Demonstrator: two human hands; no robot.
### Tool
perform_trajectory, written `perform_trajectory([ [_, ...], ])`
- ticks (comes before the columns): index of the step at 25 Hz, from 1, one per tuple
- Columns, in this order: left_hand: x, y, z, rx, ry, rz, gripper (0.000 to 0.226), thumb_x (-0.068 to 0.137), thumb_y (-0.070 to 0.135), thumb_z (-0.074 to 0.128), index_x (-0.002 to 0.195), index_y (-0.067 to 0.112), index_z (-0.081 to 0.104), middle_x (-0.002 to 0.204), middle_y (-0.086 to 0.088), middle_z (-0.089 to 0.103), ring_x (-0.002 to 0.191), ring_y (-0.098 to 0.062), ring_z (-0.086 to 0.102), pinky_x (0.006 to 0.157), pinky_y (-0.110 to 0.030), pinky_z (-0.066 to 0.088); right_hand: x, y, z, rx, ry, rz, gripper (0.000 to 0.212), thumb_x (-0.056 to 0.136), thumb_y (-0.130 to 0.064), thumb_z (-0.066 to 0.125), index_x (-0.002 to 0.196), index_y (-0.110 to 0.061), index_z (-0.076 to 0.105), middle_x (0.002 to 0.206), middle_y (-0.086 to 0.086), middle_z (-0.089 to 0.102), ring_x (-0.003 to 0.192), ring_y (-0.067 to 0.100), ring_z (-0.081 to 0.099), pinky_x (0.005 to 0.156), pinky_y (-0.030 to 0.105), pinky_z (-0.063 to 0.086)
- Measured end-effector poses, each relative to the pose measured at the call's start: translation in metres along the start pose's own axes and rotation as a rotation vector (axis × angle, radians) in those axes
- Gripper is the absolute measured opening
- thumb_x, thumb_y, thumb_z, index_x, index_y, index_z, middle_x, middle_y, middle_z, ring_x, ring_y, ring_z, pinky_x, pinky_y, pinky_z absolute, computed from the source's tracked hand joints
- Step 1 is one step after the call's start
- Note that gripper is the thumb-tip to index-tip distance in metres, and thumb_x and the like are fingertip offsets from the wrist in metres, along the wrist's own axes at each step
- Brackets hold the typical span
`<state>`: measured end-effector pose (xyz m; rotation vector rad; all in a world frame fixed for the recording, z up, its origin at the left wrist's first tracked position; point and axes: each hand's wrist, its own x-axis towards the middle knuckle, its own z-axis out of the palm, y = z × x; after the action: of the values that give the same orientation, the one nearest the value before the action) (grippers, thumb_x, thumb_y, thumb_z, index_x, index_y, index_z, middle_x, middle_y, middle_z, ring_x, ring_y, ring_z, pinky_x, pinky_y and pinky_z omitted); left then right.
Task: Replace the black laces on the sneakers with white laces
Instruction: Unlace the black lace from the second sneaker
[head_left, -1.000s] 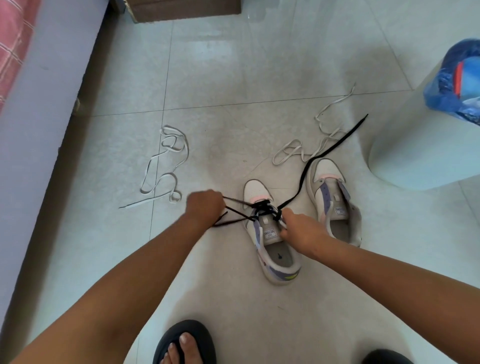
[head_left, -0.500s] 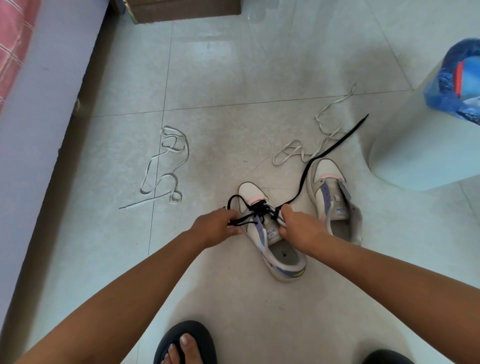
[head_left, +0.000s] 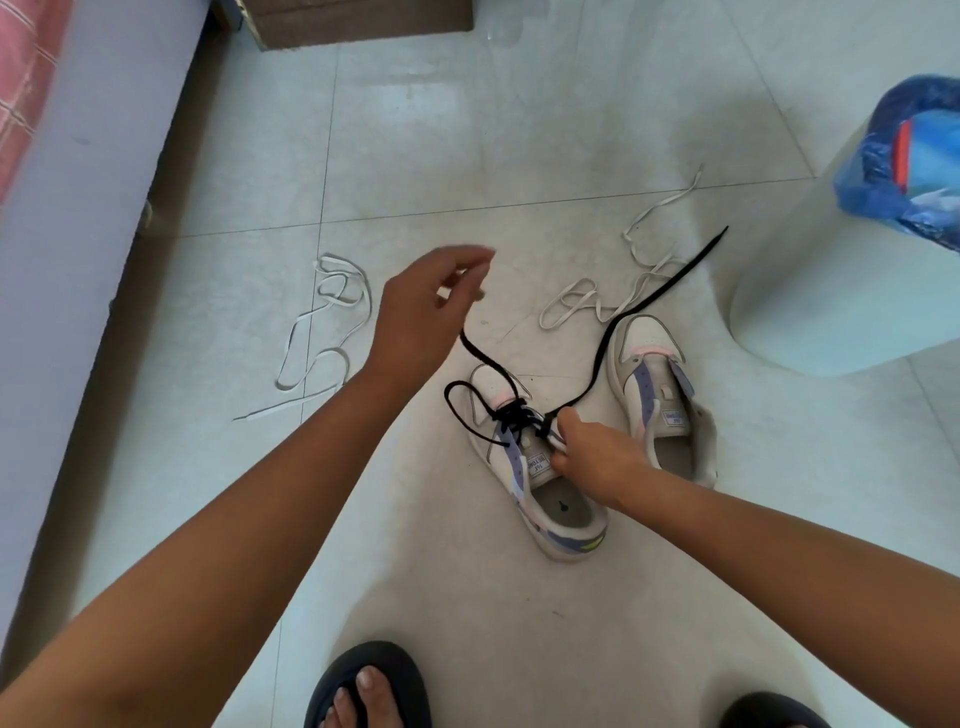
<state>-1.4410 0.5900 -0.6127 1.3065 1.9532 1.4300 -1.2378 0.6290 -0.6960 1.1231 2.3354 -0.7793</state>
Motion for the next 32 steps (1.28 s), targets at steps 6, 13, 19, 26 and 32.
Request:
perform_trajectory([
  [6,-0.049,-0.042,0.008,0.333,-0.544,-0.982,0.057,0.098,0.052,0.031,0.083,0.006,0.061,0.077,-0.008,0.063,0.062,-0.021,0.057,0.056,-0.027,0.041,-0.001,-0.001,0.001,-0.027,0.002,-0.005,0.021,0.094,-0.026,0.044,0.096,-0.016,0.026,0.078,0.004,0.047,0.069,0.025,0.046,0.049,0.031,0.026],
  [13,-0.073,-0.067,0.041,0.376,-0.522,-0.682,0.025,0.097,0.025,0.046,0.074,0.014,0.049,0.077,-0.006,0.06,0.062,-0.016,0.059,0.055,-0.025,0.04,-0.001,0.0,0.001,-0.016,0.002,0.002,0.02,0.093,-0.026,0.045,0.095,-0.017,0.026,0.077,0.004,0.047,0.068,0.025,0.047,0.054,0.032,0.029],
  [19,-0.046,-0.117,-0.058,1.401,-0.418,-0.522,0.024,0.096,0.014,0.039,0.112,0.008,0.056,0.111,-0.01,0.063,0.102,-0.031,0.063,0.082,-0.034,0.047,-0.001,0.0,0.007,-0.004,-0.005,0.013,0.02,0.093,-0.025,0.044,0.096,-0.017,0.026,0.075,0.003,0.046,0.067,0.025,0.046,0.055,0.032,0.031],
  [26,-0.085,-0.065,0.036,0.021,-0.715,-1.188,0.055,0.097,0.049,0.032,0.067,0.011,0.058,0.051,0.0,0.054,0.042,-0.013,0.048,0.046,-0.016,0.03,0.001,0.0,0.01,-0.017,0.006,-0.014,0.021,0.093,-0.026,0.044,0.096,-0.016,0.026,0.079,0.006,0.048,0.069,0.027,0.047,0.06,0.034,0.034],
  [32,-0.073,-0.087,0.016,0.378,-0.543,-0.837,0.027,0.094,0.016,0.047,0.073,0.003,0.059,0.075,-0.014,0.058,0.061,-0.025,0.058,0.046,-0.023,0.043,0.0,0.002,0.006,-0.011,-0.013,0.01,0.02,0.093,-0.025,0.045,0.101,-0.015,0.03,0.08,0.005,0.049,0.07,0.026,0.048,0.06,0.033,0.035],
])
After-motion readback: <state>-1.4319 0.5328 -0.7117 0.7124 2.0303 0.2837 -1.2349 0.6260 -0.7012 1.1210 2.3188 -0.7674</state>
